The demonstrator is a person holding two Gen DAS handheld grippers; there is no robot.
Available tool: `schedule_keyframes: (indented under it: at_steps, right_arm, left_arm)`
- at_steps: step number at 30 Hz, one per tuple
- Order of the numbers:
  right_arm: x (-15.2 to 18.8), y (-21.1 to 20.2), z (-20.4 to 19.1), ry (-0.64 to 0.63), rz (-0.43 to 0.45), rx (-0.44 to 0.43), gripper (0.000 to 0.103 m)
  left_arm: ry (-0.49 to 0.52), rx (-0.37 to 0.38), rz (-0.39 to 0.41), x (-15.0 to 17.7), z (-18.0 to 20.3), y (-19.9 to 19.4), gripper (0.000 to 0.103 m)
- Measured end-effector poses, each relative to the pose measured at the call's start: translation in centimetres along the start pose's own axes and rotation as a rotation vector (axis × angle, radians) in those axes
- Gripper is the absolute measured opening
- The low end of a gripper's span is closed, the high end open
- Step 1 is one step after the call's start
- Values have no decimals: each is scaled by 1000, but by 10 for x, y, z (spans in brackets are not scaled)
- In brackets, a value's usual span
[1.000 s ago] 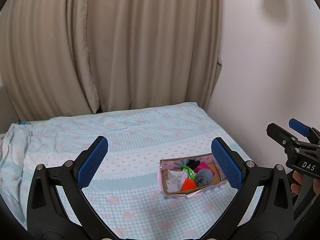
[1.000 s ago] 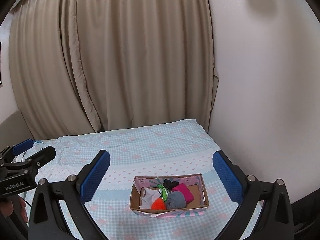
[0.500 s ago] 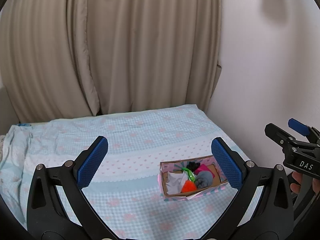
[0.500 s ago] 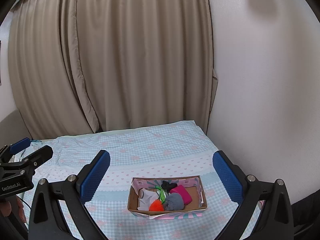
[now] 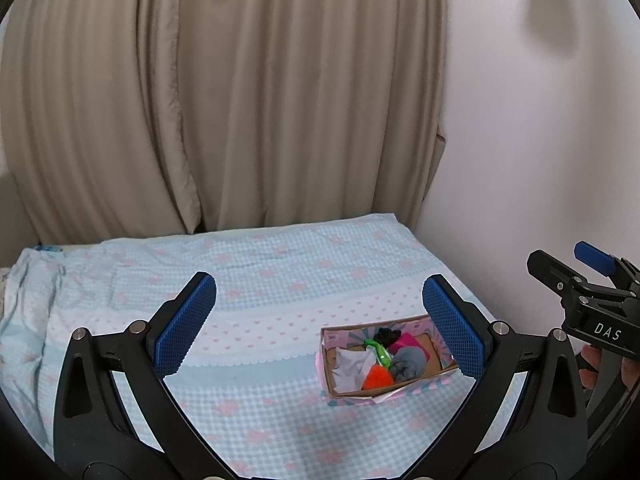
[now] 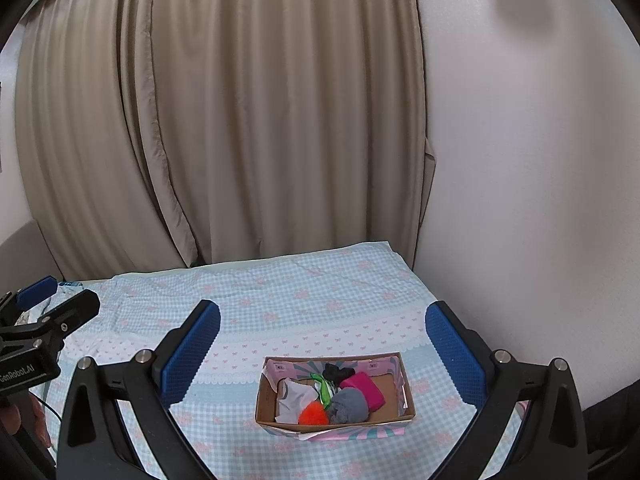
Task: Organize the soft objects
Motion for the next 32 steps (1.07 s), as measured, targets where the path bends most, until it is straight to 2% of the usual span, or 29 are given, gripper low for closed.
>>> schedule_keyframes:
  at_steps: [11,20,27,32]
  right_arm:
    - [-1,1,-2,2,-11,8,102]
    - [-3,-1,-5,2,0,16,102]
    - [-2,5,-4,1,0,20,102]
    - [-2,5,-4,1,-3,19,102]
  left_arm:
    - [16,-36,28,-5,0,-3,103]
    - [13,22,53,-9,5,-10,103]
    - [70,-128,134,-12,9,-19,103]
    - [84,-121,146,-12,14,-23,103]
Point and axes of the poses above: each gripper's, at about its wrist camera, not at the fingertips, and y roughly the way its jaws point, z to its right, x to its underside, the point moved 7 cm from there along y, roughly the way its jaws point, and after that the axes turned 8 degrees about -z, right-handed, at the moved point
